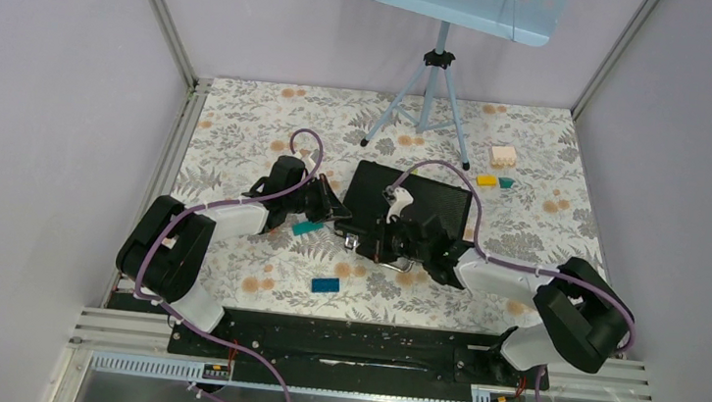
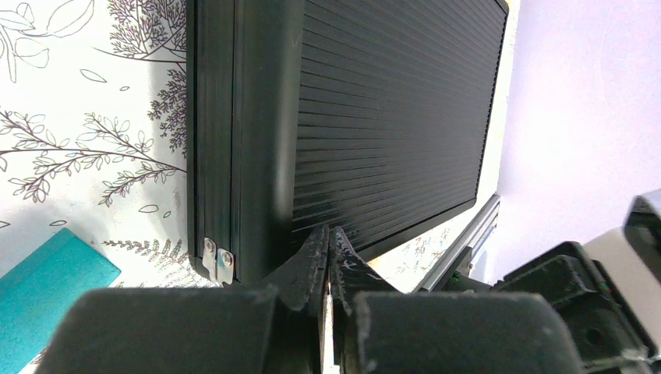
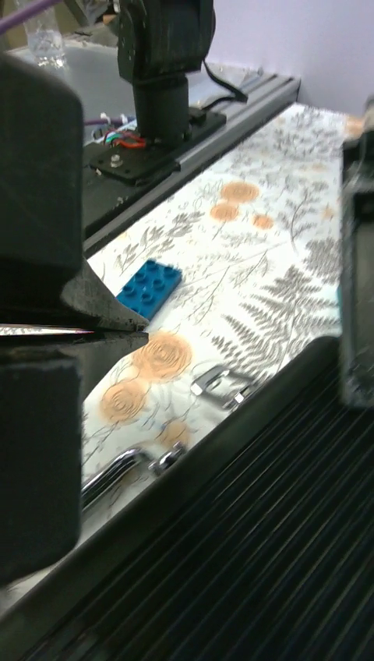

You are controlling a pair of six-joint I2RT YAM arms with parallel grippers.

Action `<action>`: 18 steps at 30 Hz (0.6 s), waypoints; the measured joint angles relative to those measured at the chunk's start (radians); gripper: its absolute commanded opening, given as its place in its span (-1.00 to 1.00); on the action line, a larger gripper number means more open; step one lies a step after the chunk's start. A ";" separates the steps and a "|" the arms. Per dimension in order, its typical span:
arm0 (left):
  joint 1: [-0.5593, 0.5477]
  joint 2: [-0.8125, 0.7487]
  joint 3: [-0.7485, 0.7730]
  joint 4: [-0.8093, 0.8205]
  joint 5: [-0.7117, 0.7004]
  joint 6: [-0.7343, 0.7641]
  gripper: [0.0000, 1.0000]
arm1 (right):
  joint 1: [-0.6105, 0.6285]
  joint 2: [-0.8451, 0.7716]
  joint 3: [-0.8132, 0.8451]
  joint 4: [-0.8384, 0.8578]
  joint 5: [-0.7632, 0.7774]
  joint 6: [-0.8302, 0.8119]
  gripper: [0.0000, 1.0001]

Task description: Pack up texas hold em set

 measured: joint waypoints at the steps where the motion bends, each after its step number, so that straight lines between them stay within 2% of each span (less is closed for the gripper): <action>1: 0.000 0.000 0.000 0.000 0.000 0.000 -1.00 | 0.000 0.005 0.015 0.002 -0.013 -0.001 -1.00; 13: 0.000 0.000 0.000 0.000 0.001 0.000 -1.00 | 0.007 0.249 0.217 -0.032 -0.029 -0.013 -1.00; 18: 0.000 0.000 0.000 0.000 0.001 0.000 -1.00 | 0.037 0.302 0.270 -0.140 0.079 -0.064 -1.00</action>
